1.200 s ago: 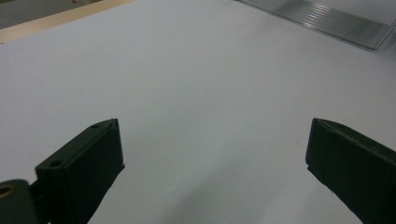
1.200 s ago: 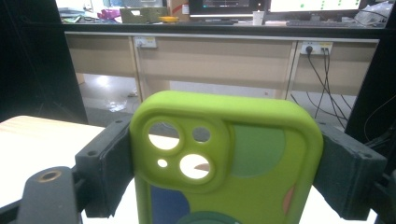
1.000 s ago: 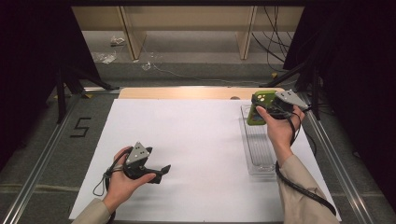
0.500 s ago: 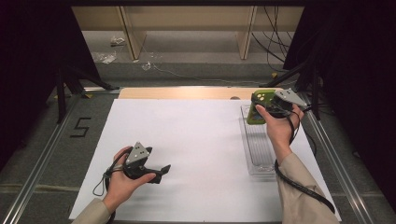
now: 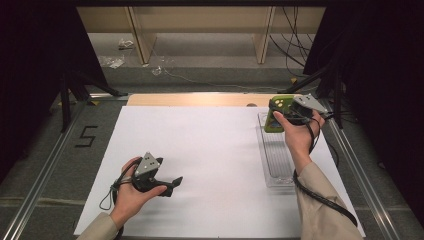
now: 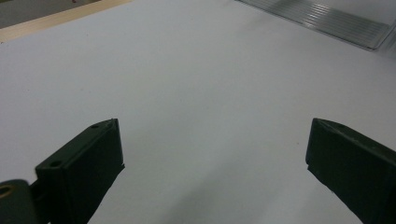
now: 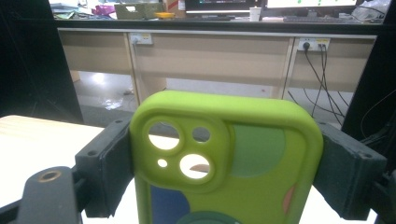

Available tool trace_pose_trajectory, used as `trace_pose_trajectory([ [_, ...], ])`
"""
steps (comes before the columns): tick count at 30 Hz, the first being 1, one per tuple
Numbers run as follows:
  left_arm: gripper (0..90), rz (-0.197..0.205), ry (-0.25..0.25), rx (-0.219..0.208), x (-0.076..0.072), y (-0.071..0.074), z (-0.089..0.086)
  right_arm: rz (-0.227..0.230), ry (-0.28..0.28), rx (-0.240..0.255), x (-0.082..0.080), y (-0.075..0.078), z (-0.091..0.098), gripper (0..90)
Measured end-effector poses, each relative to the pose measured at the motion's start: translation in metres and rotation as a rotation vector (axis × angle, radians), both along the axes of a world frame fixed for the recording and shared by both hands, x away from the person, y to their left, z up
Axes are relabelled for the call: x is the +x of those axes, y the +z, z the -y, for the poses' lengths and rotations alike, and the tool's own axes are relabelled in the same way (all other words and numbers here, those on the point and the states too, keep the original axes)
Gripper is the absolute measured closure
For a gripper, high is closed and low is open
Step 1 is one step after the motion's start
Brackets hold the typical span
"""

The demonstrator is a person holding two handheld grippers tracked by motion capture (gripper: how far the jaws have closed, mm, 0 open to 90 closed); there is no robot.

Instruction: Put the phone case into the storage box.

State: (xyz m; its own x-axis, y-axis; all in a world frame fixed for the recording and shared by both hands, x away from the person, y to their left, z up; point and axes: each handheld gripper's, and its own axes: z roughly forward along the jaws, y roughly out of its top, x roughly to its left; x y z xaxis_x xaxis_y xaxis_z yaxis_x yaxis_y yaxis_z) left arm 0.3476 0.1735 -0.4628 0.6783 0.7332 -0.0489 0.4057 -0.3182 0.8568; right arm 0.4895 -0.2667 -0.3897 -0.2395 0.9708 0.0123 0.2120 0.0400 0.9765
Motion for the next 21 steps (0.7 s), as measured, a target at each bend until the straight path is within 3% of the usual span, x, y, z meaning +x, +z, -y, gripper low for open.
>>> trace_pose_trajectory([
  [21, 3.3, 0.000, 0.001, 0.000, 0.0003, -0.0002, -0.0005, -0.009, -0.005, -0.004, 0.0074, -0.0011, -0.0007, 17.1],
])
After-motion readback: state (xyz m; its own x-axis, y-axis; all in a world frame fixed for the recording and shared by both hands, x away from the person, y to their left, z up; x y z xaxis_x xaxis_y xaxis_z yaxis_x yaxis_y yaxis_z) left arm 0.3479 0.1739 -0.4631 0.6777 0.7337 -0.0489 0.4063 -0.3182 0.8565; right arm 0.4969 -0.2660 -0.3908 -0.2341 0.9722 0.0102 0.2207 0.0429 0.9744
